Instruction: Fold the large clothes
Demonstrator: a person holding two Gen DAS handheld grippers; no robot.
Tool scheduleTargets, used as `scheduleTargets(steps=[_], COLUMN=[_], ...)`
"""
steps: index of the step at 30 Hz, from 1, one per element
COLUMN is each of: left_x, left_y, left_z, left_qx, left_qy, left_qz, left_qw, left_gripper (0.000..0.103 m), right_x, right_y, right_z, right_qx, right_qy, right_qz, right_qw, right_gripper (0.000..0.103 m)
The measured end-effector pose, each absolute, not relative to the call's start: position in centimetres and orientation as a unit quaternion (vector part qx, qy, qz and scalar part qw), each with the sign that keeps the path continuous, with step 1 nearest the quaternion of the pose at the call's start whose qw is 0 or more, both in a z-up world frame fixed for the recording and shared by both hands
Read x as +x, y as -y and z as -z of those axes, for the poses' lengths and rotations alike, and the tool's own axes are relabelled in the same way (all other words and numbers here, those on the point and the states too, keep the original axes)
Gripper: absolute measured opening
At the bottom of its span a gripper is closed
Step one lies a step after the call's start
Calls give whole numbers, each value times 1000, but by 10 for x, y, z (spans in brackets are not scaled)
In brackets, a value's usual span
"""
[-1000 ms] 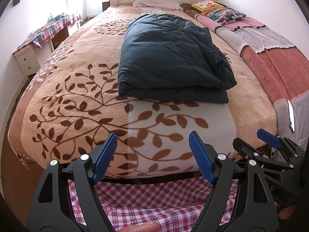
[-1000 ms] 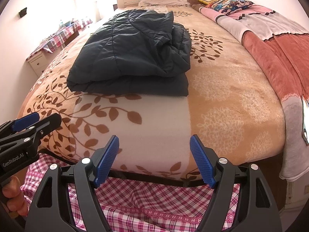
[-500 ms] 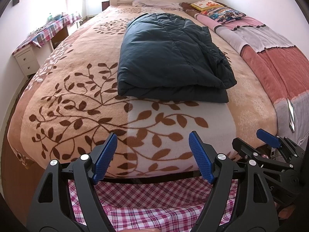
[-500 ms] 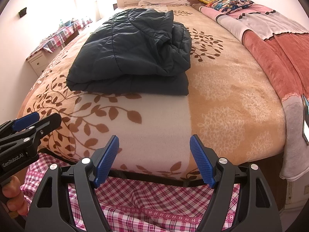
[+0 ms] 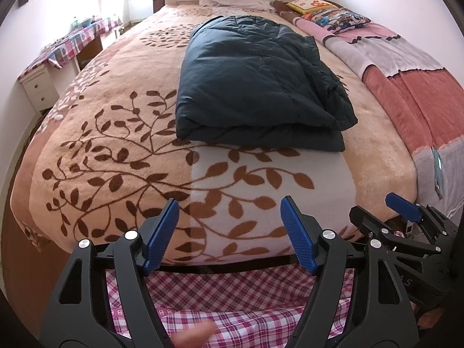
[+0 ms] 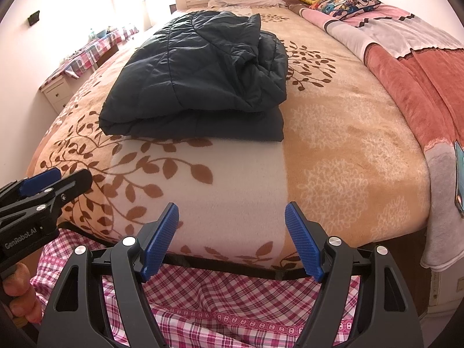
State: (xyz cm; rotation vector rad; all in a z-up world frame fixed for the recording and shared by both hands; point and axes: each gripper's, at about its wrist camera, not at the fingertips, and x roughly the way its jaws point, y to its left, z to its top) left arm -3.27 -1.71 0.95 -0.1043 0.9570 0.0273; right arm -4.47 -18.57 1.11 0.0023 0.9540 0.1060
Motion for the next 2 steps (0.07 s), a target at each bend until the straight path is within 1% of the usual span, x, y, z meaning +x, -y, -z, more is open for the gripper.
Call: scheduleTargets(steps=[2], left_x=[-32], left_y=[18], left_z=[-9], left_qx=[-50], left_qy=[-461], left_qz=[-13], left_qw=[886], left_gripper=[72], right_x=[-44], right_y=[186], right_z=[-9], right_qx=[2], right_qy=[-461], right_qz=[-51], right_qw=[886], right_gripper=[74])
